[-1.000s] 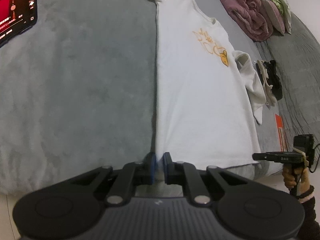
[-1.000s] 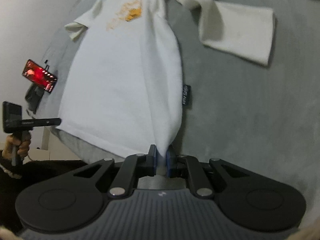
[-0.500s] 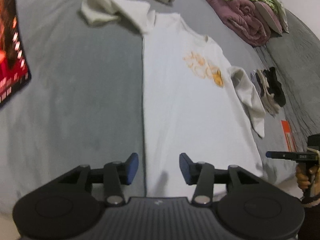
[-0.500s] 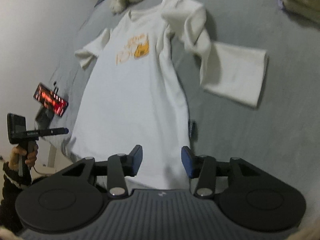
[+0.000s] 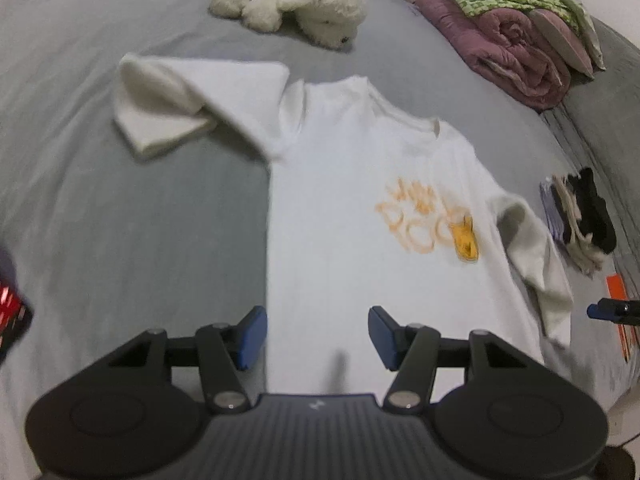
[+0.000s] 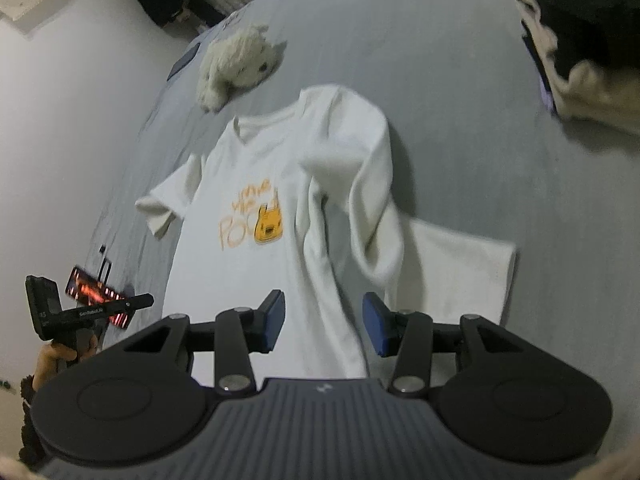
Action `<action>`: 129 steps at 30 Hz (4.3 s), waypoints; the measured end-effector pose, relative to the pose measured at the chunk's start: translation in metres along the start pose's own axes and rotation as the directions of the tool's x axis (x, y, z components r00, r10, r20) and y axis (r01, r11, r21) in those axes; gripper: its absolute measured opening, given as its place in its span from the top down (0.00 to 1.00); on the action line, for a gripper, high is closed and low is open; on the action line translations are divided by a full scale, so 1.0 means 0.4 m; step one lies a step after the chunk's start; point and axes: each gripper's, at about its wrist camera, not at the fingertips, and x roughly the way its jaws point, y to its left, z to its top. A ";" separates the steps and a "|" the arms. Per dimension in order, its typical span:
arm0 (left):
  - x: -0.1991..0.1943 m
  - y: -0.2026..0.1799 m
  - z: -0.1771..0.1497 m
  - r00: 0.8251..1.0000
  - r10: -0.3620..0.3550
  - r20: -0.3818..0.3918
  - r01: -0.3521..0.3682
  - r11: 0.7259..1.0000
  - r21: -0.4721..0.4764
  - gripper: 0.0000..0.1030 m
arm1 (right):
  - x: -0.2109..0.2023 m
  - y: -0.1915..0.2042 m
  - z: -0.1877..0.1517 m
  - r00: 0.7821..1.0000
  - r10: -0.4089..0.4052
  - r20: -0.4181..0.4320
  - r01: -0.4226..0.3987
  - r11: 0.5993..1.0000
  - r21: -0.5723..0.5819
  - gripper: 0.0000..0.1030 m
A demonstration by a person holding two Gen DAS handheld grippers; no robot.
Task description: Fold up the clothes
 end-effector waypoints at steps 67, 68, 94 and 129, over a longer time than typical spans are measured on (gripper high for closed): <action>0.350 -0.047 0.389 0.861 0.175 0.478 -0.282 0.946 0.162 0.91 | 0.451 0.071 0.357 0.752 -0.449 0.483 0.604 0.762 -0.232 0.97; 0.365 -0.043 0.391 0.862 0.188 0.472 -0.292 0.943 0.157 0.91 | 0.469 0.065 0.363 0.750 -0.457 0.478 0.610 0.757 -0.233 0.97; 0.315 -0.100 0.256 0.876 0.175 0.449 -0.239 0.967 0.091 0.28 | 0.442 0.147 0.265 0.744 -0.405 0.531 0.609 0.738 -0.290 0.61; 0.176 -0.128 -0.025 0.921 0.160 0.356 -0.199 0.977 0.077 0.22 | 0.211 0.046 -0.083 0.926 -0.172 0.335 0.266 0.928 -0.260 0.56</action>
